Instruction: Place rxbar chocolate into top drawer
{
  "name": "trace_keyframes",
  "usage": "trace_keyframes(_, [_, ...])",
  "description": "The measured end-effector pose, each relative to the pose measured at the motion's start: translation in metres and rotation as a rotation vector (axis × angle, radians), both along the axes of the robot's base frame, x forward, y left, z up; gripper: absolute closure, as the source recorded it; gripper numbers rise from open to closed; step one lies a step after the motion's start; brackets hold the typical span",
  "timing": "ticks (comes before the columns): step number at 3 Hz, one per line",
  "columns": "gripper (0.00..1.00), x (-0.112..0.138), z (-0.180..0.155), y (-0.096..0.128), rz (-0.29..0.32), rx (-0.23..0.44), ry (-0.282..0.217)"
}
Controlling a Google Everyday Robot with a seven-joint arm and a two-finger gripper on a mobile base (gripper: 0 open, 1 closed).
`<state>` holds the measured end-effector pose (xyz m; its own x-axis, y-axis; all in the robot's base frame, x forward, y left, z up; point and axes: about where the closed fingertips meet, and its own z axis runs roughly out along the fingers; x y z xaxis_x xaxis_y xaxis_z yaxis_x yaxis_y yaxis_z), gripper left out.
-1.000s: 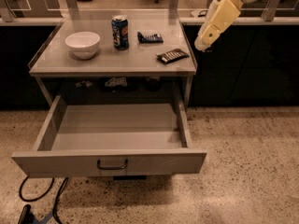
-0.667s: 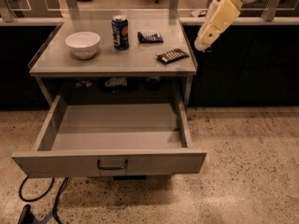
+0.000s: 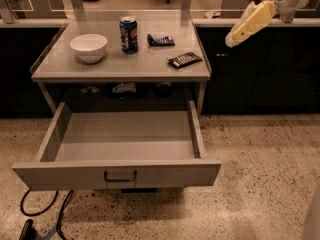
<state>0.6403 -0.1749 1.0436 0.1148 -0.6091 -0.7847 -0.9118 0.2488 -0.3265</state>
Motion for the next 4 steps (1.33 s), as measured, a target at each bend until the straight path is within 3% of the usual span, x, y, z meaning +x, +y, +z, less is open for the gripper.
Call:
trace_keyframes(1, [0.00, 0.037, -0.031, -0.016, 0.000, 0.132, 0.044])
trace_keyframes(2, [0.00, 0.080, -0.074, -0.012, -0.013, 0.130, 0.075])
trace_keyframes(3, [0.00, 0.082, -0.076, -0.012, -0.016, 0.134, 0.079])
trace_keyframes(4, [0.00, 0.099, -0.097, -0.012, -0.036, 0.190, 0.098])
